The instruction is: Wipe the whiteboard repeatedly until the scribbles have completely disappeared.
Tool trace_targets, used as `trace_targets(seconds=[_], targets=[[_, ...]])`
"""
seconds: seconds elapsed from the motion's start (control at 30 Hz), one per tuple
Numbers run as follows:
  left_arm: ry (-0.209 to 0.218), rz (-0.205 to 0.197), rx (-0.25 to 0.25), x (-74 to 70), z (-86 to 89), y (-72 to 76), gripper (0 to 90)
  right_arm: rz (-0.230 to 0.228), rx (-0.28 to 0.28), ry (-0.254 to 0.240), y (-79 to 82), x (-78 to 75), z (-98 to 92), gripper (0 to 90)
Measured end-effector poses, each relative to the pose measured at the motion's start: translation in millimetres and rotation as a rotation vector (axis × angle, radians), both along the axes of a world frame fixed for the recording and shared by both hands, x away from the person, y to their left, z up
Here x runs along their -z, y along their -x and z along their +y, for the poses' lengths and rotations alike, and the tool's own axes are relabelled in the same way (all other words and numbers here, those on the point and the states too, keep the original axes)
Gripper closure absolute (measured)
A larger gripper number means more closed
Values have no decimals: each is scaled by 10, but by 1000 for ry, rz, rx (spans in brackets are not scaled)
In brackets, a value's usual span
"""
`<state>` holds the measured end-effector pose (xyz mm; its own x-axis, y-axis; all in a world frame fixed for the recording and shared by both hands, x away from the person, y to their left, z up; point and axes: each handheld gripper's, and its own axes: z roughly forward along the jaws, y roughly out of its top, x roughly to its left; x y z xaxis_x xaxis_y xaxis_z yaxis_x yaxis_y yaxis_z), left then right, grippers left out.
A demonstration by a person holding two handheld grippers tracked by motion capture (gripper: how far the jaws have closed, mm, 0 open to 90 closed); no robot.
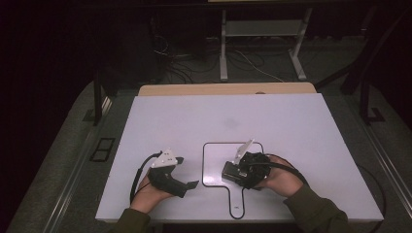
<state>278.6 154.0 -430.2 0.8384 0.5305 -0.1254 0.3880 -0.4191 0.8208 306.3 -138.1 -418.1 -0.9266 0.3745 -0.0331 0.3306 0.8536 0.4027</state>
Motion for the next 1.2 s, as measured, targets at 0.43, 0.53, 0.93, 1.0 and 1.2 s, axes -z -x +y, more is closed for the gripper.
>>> trace_targets(seconds=[0.43, 0.53, 0.93, 1.0, 1.2], targets=[[1, 0, 0, -1, 3, 0, 0, -14, 137, 2, -335, 6, -223, 387], [1, 0, -1, 0, 0, 1, 0, -10, 73, 4, -293, 4, -148, 386], [0, 0, 2, -6, 9, 5, 0, 37, 42, -41, -238, -8, -99, 386], [1, 0, 1, -5, 10, 3, 0, 35, 43, -49, -245, -20, -121, 386], [1, 3, 7, -2, 6, 8, 0, 42, 66, -84, -275, -65, -192, 386]])
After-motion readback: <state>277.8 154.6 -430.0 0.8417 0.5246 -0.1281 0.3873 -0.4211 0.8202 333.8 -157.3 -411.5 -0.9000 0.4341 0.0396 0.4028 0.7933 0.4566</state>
